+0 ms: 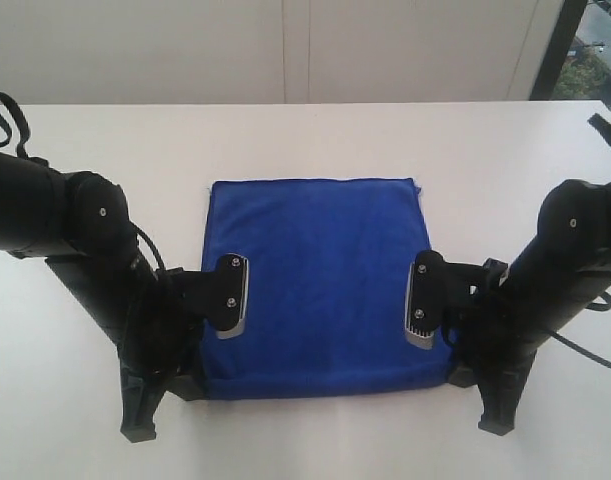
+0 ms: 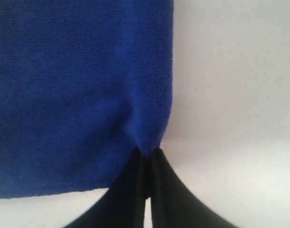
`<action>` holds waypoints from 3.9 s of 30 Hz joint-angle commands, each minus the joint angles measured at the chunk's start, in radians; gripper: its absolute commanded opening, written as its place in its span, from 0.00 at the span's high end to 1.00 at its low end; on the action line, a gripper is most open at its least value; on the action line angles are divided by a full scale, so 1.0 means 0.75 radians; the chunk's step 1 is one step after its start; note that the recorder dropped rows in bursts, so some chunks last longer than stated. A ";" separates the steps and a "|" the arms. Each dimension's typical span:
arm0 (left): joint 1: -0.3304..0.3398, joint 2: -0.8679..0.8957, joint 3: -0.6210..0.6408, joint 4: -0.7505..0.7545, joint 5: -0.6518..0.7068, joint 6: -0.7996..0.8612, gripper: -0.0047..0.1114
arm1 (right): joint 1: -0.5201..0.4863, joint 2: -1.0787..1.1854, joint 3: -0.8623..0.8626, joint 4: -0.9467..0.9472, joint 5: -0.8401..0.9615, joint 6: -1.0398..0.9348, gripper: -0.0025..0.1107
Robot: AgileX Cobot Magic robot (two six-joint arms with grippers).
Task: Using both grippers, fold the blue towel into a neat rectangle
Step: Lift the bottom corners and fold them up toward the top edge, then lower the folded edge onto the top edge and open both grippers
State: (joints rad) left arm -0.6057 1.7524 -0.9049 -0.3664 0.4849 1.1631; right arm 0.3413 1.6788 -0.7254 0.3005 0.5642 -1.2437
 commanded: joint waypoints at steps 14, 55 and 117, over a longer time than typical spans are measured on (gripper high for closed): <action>-0.007 -0.196 0.010 0.041 0.300 -0.272 0.96 | 0.001 -0.250 0.004 -0.001 0.263 -0.013 0.89; 0.186 0.062 -0.509 0.336 -0.152 -0.715 0.96 | -0.073 0.049 -0.471 -0.197 -0.302 0.480 0.92; 0.248 0.246 -0.627 0.360 -0.464 -0.862 0.55 | -0.098 0.318 -0.666 -0.188 -0.622 1.027 0.70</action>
State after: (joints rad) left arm -0.4218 1.9871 -1.3728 -0.0889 0.0947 0.5837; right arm 0.2782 1.9620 -1.2132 0.1566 0.0635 -0.5867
